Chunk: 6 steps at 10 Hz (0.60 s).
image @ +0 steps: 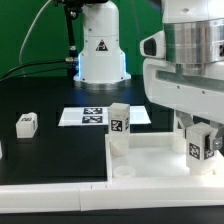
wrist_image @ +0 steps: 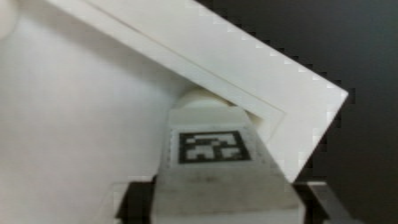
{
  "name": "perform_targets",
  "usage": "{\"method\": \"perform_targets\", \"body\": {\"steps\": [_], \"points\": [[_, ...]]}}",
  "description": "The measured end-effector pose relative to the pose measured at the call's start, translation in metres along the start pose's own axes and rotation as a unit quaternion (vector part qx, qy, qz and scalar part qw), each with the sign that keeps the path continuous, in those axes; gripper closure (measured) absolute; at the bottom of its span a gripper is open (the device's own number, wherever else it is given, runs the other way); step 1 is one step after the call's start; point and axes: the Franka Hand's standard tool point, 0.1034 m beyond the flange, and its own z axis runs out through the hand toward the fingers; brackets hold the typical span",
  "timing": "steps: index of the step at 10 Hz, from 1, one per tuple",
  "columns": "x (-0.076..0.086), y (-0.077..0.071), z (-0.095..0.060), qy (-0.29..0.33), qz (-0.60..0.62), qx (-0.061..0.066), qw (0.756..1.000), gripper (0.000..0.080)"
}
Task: Assemble square table
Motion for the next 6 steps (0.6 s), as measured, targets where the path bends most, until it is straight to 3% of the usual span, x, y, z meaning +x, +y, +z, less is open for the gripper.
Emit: {"method": "perform_targets", "body": {"steps": [1, 4, 5, 6], "points": [[-0.0002, -0.0004, 0.0000, -0.009, 0.055, 0.004, 0.998, 0.0511], [-0.0002, -0.0001, 0.0003, -0.008, 0.029, 0.003, 1.000, 0.0511], [0.0014, -0.0012, -0.0010, -0.007, -0.059, 0.005, 0.998, 0.0336], [0.0002, -0.0025, -0.0032, -0.007, -0.142, 0.008, 0.990, 0.0215]]}}
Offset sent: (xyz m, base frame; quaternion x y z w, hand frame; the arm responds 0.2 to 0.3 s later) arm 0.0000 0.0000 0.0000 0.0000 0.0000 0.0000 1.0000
